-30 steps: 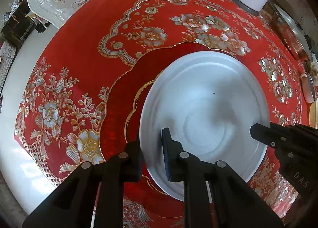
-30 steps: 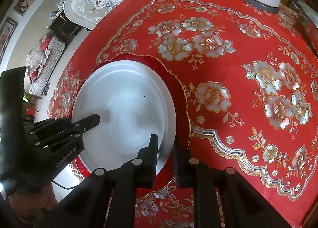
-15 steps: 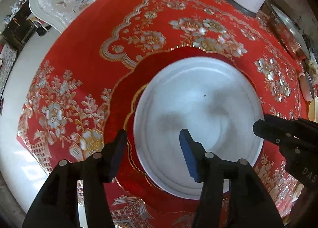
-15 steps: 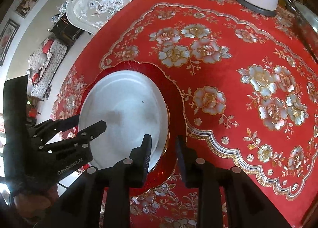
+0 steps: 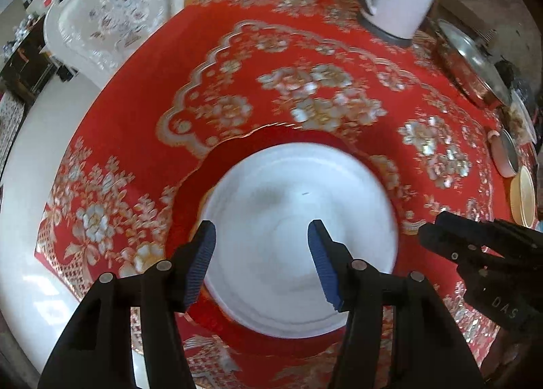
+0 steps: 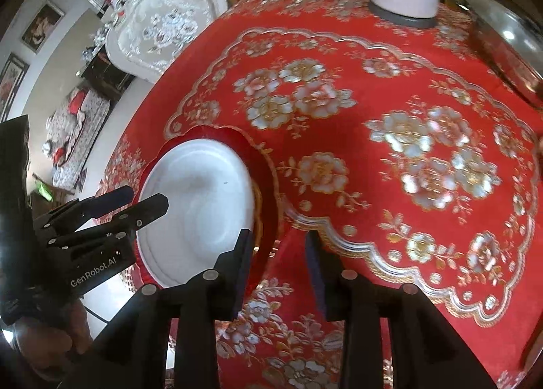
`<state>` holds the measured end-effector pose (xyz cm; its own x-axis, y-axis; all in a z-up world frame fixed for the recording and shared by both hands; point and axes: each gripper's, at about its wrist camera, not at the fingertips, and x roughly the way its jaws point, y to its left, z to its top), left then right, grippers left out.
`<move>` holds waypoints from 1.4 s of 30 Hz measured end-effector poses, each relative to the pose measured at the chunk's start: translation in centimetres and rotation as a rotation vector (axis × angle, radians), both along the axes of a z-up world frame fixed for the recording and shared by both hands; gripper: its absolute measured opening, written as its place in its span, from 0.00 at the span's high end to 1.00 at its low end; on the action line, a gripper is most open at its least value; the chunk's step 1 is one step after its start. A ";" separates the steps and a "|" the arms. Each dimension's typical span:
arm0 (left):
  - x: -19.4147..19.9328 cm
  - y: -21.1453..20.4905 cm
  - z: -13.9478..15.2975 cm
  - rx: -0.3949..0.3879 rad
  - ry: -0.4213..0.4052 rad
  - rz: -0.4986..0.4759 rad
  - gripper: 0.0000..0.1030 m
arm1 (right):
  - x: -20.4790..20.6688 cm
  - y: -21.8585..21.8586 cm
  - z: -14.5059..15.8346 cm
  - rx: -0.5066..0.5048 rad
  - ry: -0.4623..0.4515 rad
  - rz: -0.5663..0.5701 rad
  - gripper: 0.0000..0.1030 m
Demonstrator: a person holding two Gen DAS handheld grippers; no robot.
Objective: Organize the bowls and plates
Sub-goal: 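Open the left tool and pull it back from the white plate, then move the left tool to the rim of the cream plastic bowl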
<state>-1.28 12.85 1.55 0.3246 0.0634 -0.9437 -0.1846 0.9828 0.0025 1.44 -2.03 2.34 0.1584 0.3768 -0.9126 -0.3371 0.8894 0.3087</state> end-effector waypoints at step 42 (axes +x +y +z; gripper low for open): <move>6.3 -33.7 1.6 -0.060 -0.048 -0.562 0.46 | -4.0 -32.5 1.7 -0.040 -0.047 -0.645 0.61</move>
